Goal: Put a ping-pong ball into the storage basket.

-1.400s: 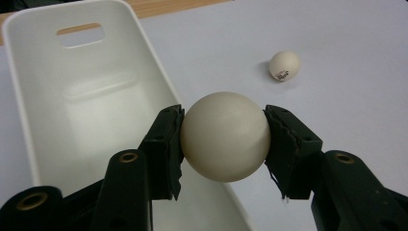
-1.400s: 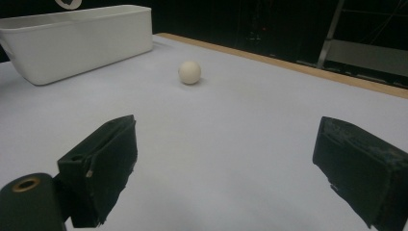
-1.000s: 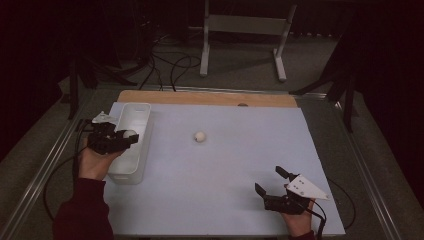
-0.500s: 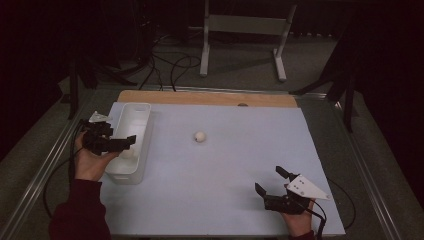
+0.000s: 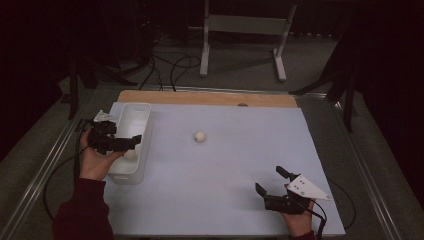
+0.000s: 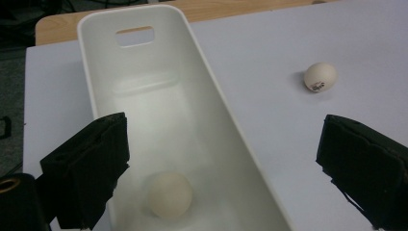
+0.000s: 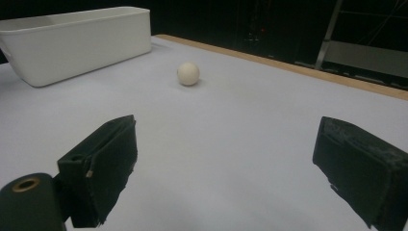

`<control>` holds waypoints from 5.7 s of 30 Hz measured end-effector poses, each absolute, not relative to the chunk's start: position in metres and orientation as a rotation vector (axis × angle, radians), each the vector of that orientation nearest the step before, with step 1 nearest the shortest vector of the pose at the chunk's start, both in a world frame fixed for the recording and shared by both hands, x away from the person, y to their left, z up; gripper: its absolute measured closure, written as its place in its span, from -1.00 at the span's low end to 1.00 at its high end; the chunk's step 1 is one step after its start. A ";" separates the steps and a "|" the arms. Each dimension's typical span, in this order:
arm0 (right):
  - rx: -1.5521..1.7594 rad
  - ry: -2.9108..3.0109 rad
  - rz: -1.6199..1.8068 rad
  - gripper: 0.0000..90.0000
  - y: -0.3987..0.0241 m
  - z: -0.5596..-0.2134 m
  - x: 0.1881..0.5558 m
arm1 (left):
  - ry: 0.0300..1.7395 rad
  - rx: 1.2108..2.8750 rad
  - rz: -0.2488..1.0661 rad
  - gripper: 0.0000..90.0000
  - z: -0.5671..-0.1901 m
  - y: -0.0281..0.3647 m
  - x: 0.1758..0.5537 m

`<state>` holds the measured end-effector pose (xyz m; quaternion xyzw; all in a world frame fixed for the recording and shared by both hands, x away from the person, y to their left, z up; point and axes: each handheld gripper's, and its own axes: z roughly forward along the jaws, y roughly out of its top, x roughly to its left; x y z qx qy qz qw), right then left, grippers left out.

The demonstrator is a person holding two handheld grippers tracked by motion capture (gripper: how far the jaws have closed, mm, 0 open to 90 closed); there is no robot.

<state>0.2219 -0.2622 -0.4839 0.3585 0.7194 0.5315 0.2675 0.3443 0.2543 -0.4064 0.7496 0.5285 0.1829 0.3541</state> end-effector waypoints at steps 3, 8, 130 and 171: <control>0.965 1.942 1.434 -0.82 -0.262 -0.484 0.222 | 1.358 1.941 0.474 -0.89 -0.406 0.251 0.345; 0.962 1.944 1.435 -0.82 -0.262 -0.484 0.222 | 1.338 1.948 0.473 -0.89 -0.405 0.244 0.345; 0.958 1.931 1.444 -0.82 -0.264 -0.483 0.223 | 0.999 2.133 0.367 -0.93 -0.435 0.106 0.368; 0.963 1.928 1.444 -0.82 -0.265 -0.483 0.223 | 0.973 2.182 0.353 -0.98 -0.447 0.092 0.381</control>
